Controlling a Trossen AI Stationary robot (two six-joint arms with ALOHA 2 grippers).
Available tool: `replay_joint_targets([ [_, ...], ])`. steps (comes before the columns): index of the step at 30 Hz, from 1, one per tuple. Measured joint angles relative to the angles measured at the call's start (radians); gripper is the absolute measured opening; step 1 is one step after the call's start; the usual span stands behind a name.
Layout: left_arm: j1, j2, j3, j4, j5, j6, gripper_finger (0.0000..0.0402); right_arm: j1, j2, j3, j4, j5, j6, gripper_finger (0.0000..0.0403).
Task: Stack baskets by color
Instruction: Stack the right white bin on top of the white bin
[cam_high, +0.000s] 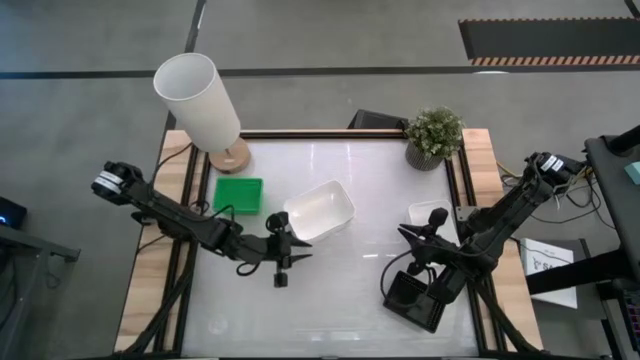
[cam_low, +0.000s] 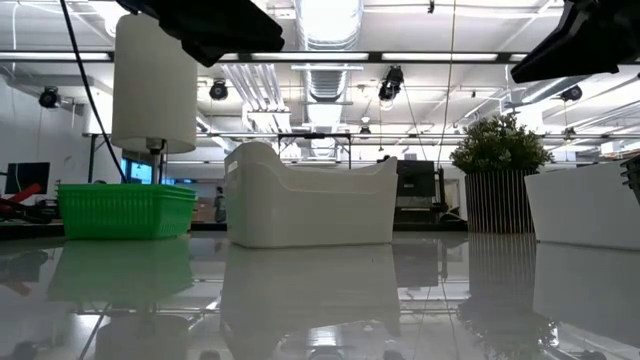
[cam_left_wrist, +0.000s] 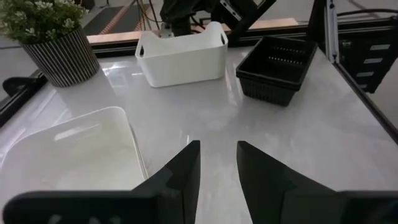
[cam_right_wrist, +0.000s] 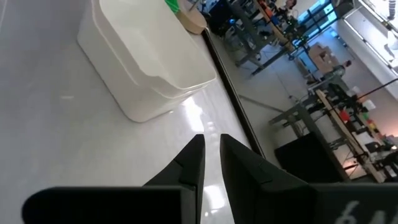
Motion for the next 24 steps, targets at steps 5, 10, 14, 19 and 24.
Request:
replay_joint_targets([
  [5, 0.000, 0.000, -0.001, 0.026, -0.004, -0.001, 0.0089, -0.001, 0.000, 0.000, 0.000, 0.006, -0.019, 0.0043],
  [10, 0.002, 0.005, -0.006, 0.064, -0.042, -0.009, 0.0089, -0.003, 0.000, 0.000, 0.001, 0.023, -0.024, 0.0043],
  [14, 0.004, 0.019, -0.007, 0.082, -0.073, -0.025, 0.0089, -0.004, 0.000, 0.000, 0.003, 0.066, -0.043, 0.0043],
  [19, 0.004, 0.033, -0.007, 0.122, -0.074, -0.025, 0.0089, -0.004, 0.000, 0.036, 0.000, 0.084, -0.072, 0.0043],
  [24, 0.004, 0.033, -0.007, 0.126, -0.074, -0.025, 0.0089, -0.004, -0.001, 0.091, -0.004, 0.060, -0.099, 0.0061],
])
